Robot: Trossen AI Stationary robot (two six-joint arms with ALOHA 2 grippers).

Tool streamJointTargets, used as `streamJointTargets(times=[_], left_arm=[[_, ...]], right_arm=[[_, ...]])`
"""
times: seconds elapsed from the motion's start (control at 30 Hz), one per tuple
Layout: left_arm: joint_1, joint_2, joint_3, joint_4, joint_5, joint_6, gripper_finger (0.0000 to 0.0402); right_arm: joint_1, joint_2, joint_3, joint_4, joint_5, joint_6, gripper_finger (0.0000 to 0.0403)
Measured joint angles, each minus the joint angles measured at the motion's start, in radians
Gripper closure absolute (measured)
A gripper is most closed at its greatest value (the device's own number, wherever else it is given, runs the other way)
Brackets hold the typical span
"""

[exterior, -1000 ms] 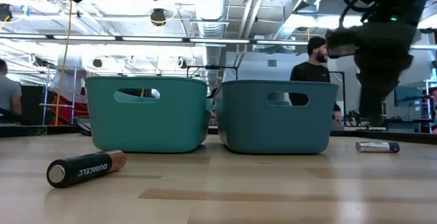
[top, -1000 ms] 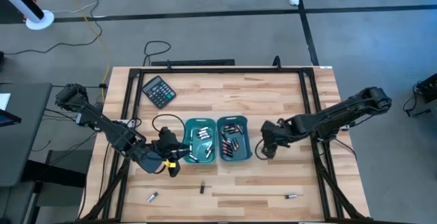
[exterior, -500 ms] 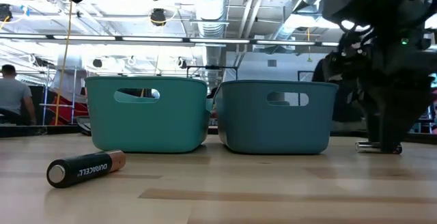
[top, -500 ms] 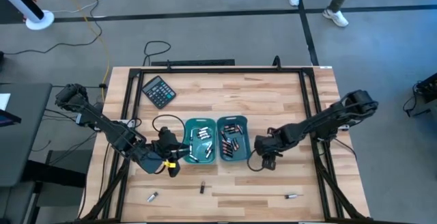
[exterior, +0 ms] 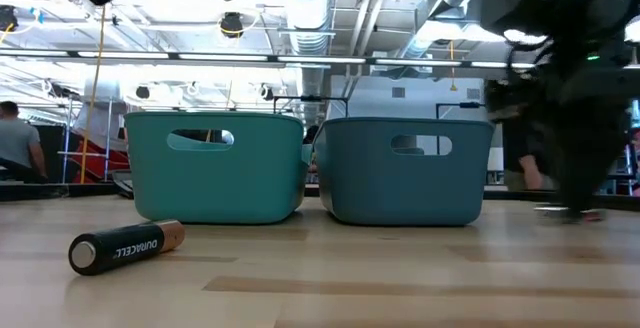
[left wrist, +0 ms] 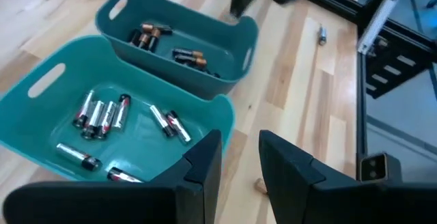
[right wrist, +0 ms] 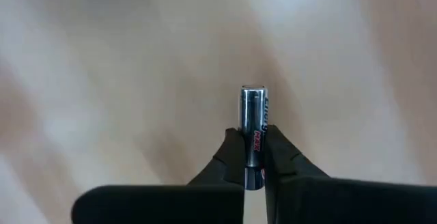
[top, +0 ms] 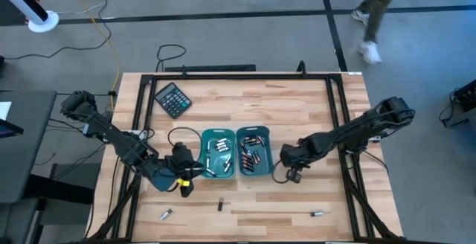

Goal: Sort batteries
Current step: Put the silver battery into the green bin

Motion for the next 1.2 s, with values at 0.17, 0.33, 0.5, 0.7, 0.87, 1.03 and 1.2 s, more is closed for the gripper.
streamJointTargets(times=[0.17, 0.33, 0.5, 0.7, 0.87, 1.03, 1.2], left_arm=[[-0.070, 0.000, 0.000, -0.003, -0.087, 0.024, 0.0306], [-0.127, 0.000, 0.000, -0.075, -0.163, -0.012, 0.0306], [-0.170, 0.000, 0.000, -0.172, -0.205, -0.091, 0.0306], [-0.208, -0.002, 0.000, -0.233, -0.235, -0.115, 0.0306], [-0.229, -0.013, 0.000, -0.282, -0.245, -0.124, 0.0306], [-0.270, -0.088, -0.089, -0.233, -0.255, -0.130, 0.0306], [-0.307, -0.238, -0.301, -0.007, -0.262, -0.128, 0.0306]], right_arm=[[0.002, -0.143, 0.008, -0.137, 0.009, 0.108, 0.0389], [0.010, -0.225, 0.101, -0.339, 0.071, 0.158, 0.0391], [-0.010, -0.216, 0.306, -0.424, 0.202, 0.144, 0.0392], [-0.075, -0.039, 0.614, -0.359, 0.282, -0.005, 0.0393], [-0.108, 0.220, 0.889, -0.259, 0.264, -0.189, 0.0393], [-0.129, 0.509, 1.143, -0.215, 0.151, -0.309, 0.0393], [-0.162, 0.742, 1.312, -0.234, 0.010, -0.308, 0.0393]])
